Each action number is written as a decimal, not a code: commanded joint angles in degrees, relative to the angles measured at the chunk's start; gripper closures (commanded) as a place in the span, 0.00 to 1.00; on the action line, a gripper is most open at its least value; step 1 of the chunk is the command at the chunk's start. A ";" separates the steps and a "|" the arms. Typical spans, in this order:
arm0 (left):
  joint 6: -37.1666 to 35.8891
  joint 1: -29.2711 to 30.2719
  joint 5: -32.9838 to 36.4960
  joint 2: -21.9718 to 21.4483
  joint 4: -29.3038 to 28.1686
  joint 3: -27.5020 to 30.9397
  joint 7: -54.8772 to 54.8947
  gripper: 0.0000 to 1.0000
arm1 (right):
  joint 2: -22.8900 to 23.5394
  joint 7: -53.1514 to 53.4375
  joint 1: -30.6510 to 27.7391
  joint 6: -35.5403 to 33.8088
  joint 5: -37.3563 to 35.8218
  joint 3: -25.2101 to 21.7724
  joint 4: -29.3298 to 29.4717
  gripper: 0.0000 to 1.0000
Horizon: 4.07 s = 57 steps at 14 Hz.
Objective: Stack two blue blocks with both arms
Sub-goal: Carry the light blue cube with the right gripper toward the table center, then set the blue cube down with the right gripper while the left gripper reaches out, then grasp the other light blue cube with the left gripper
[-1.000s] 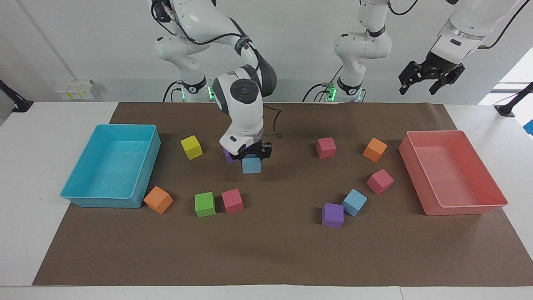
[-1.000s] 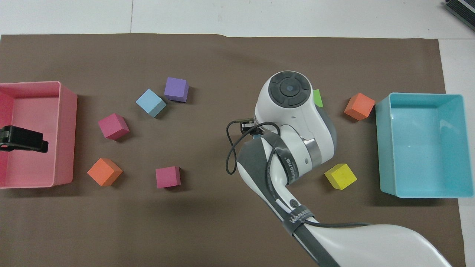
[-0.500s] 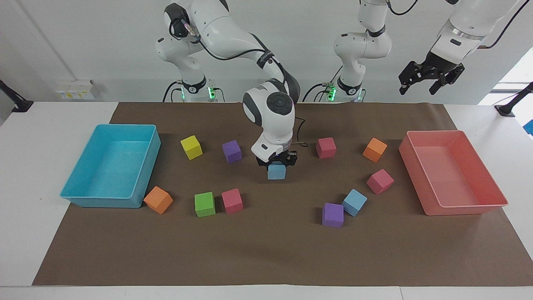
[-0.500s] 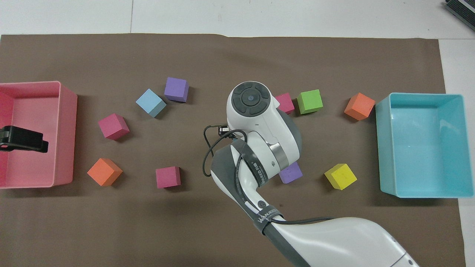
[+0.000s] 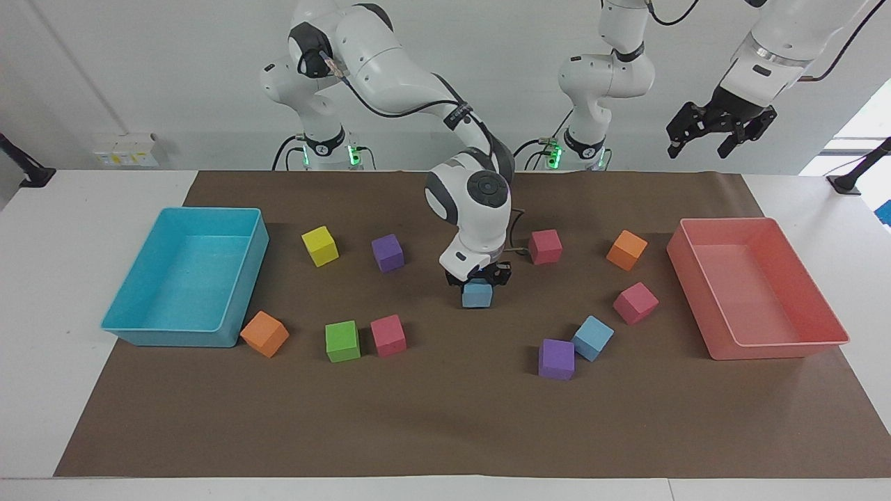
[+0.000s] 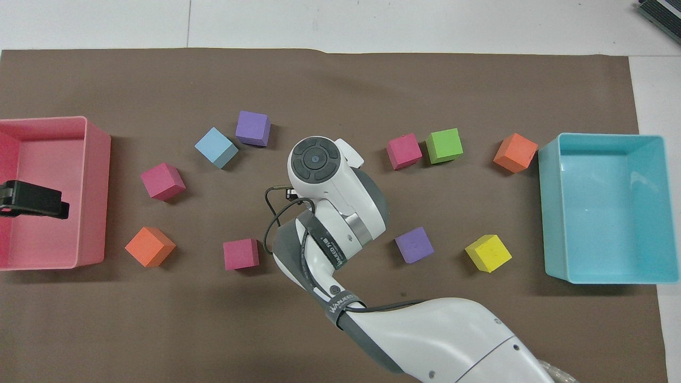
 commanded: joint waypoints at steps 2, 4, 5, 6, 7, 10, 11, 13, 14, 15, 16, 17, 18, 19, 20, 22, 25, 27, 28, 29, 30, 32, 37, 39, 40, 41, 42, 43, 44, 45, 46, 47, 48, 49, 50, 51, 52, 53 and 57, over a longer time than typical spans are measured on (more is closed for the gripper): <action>0.64 1.01 -0.34 -1.28 -1.46 -0.45 0.32 0.00 | 0.88 1.05 0.19 0.80 -0.80 0.24 1.06 1.00; 0.64 1.01 -0.34 -1.28 -1.46 -0.45 0.32 0.00 | 0.71 0.09 0.46 2.81 -0.88 0.24 -0.60 1.00; 0.64 1.01 -0.34 -1.28 -1.46 -0.45 0.32 0.00 | 0.45 -1.13 0.37 2.82 -0.88 0.24 -1.39 1.00; 0.64 1.01 -0.34 -1.19 -1.46 -0.45 0.32 0.00 | 0.27 -2.45 0.46 2.82 -0.88 0.24 -2.01 1.00; 0.64 1.01 -0.34 -1.28 -1.46 -0.45 0.32 0.00 | 0.18 -2.81 0.46 2.82 -0.88 0.24 -2.36 1.00; 0.64 0.75 -0.43 -1.28 -1.46 -0.54 0.41 0.00 | 0.18 -3.17 0.37 2.82 -0.80 0.24 -2.37 1.00; 0.64 0.31 -0.43 -1.19 -1.46 -0.54 0.41 0.00 | 0.18 -3.17 0.37 2.82 -0.71 0.24 -2.37 0.62; 0.64 0.04 -0.69 -1.28 -1.46 -1.50 0.06 0.00 | 0.00 -2.99 0.46 2.47 -0.88 0.24 -2.37 0.00; 0.64 0.04 -0.69 -1.19 -1.46 -1.59 0.06 0.00 | -0.43 -2.99 0.46 2.55 -0.97 0.24 -2.19 0.00; 0.47 0.13 -0.78 -1.28 -1.46 -1.59 0.06 0.00 | -1.22 -3.08 0.37 2.55 -0.97 0.24 -2.19 0.00; 0.38 0.13 -0.69 -1.28 -1.46 -1.59 0.06 0.00 | -2.01 -3.08 0.28 2.55 -0.97 0.24 -2.37 0.00; 0.38 0.13 -0.78 -1.28 -1.37 -1.59 0.06 0.00 | -2.97 -3.08 0.02 2.55 -0.97 0.24 -2.37 0.00; 0.38 0.04 -0.78 -1.37 -1.54 -1.68 0.40 0.00 | -4.29 -3.08 -0.33 2.29 -0.97 0.24 -2.37 0.00; 0.38 0.04 -0.78 -1.37 -1.63 -1.68 0.67 0.00 | -5.52 -3.17 -0.51 1.77 -0.89 0.24 -2.46 0.00; 0.55 0.04 -0.78 -1.37 -1.63 -1.68 0.67 0.00 | -7.10 -3.17 -0.77 1.50 -0.88 0.16 -3.15 0.00; 0.73 0.04 -0.78 -1.46 -1.89 -1.68 0.93 0.00 | -9.65 -2.56 -1.04 1.50 -0.10 0.24 -4.73 0.00; 4.40 -0.13 -0.78 -1.28 -2.07 -1.68 0.93 0.00 | -13.00 -3.25 -3.13 1.76 4.70 0.42 -8.16 0.00; 8.71 -0.57 -0.78 -0.58 -2.25 -1.68 0.93 0.00 | -13.00 -7.09 -3.58 2.73 12.10 0.33 -8.17 0.00; 10.12 -0.75 -0.78 0.55 -2.42 -1.68 1.02 0.00 | -12.92 -10.52 -4.11 2.73 12.99 0.33 -8.17 0.00; 12.14 -0.84 -0.78 1.26 -2.42 -1.68 1.81 0.00 | -12.65 -14.55 -5.68 2.73 13.79 0.42 -8.17 0.00; 14.07 -0.84 -0.78 1.96 -2.60 -1.68 4.08 0.00 | -12.65 -18.51 -6.83 2.56 17.71 0.42 -8.43 0.00; 15.40 -0.84 -0.78 3.72 -2.86 -1.68 7.69 0.00 | -13.00 -26.77 -9.20 2.12 23.97 0.33 -10.09 0.00; 25.58 -3.30 -0.60 9.17 -6.45 -1.68 9.19 0.00 | -13.27 -34.62 -13.07 1.67 31.97 0.33 -11.77 0.48; 29.89 -4.35 -0.51 11.53 -7.95 -1.59 11.82 0.00 | -13.62 -38.13 -14.39 1.59 34.53 0.33 -13.52 0.88; 31.82 -4.96 -0.34 13.81 -7.96 -1.68 11.92 0.00 | -13.71 -40.59 -14.92 1.67 35.41 0.33 -14.92 1.00; 33.24 -6.28 -0.25 15.66 -8.05 -1.59 11.92 0.00 | -13.62 -41.74 -15.01 1.67 37.42 0.33 -16.15 1.00; 35.16 -7.33 -0.25 17.68 -8.13 -1.50 11.92 0.00 | -13.62 -42.45 -15.01 2.28 39.52 0.33 -17.39 1.00; 37.53 -7.69 -0.25 19.79 -8.14 -1.59 11.92 0.00 | -13.53 -43.85 -15.01 2.55 40.50 0.33 -18.18 1.00; 40.08 -8.13 -0.25 21.90 -8.31 -1.59 11.92 0.00 | -13.36 -45.95 -15.45 2.38 42.17 0.33 -18.71 1.00; 42.72 -8.57 -0.25 23.14 -9.18 -1.59 11.92 0.00 | -13.18 -48.32 -16.06 2.38 43.92 0.33 -19.41 1.00; 45.27 -8.57 -0.25 24.11 -10.06 -1.59 11.92 0.00 | -13.01 -51.04 -16.33 2.46 45.59 0.33 -20.64 1.00; 47.47 -8.57 -0.25 24.99 -10.85 -1.59 12.01 0.00 | -12.74 -53.68 -16.59 2.55 47.96 0.33 -21.78 1.00; 48.97 -8.57 -0.25 25.17 -11.90 -1.59 12.44 0.00 | -12.57 -55.45 -16.68 2.81 50.59 0.33 -22.75 1.00; 49.42 -8.57 -0.25 25.43 -12.09 -1.50 14.62 0.00 | -12.48 -55.72 -16.59 2.99 51.92 0.25 -23.37 1.00; 49.77 -8.49 -0.25 26.13 -12.09 -1.59 17.08 0.00 | -12.48 -55.73 -16.77 3.43 52.11 0.24 -23.46 1.00; 50.21 -8.49 -0.25 26.66 -12.09 -1.59 18.24 0.00 | -12.48 -55.55 -16.94 3.78 53.07 0.24 -23.55 1.00; 50.82 -8.49 -0.25 27.10 -12.09 -1.59 18.68 0.00 | -12.48 -55.55 -17.03 3.96 54.82 0.24 -23.81 1.00; 51.35 -8.66 -0.25 27.98 -12.00 -1.59 18.95 0.00 | -12.13 -55.73 -17.38 4.48 57.71 0.24 -24.16 1.00; 55.66 -10.24 -0.08 32.37 -11.65 -1.50 19.13 0.00 | -10.98 -56.69 -17.12 7.83 67.04 0.24 -24.96 1.00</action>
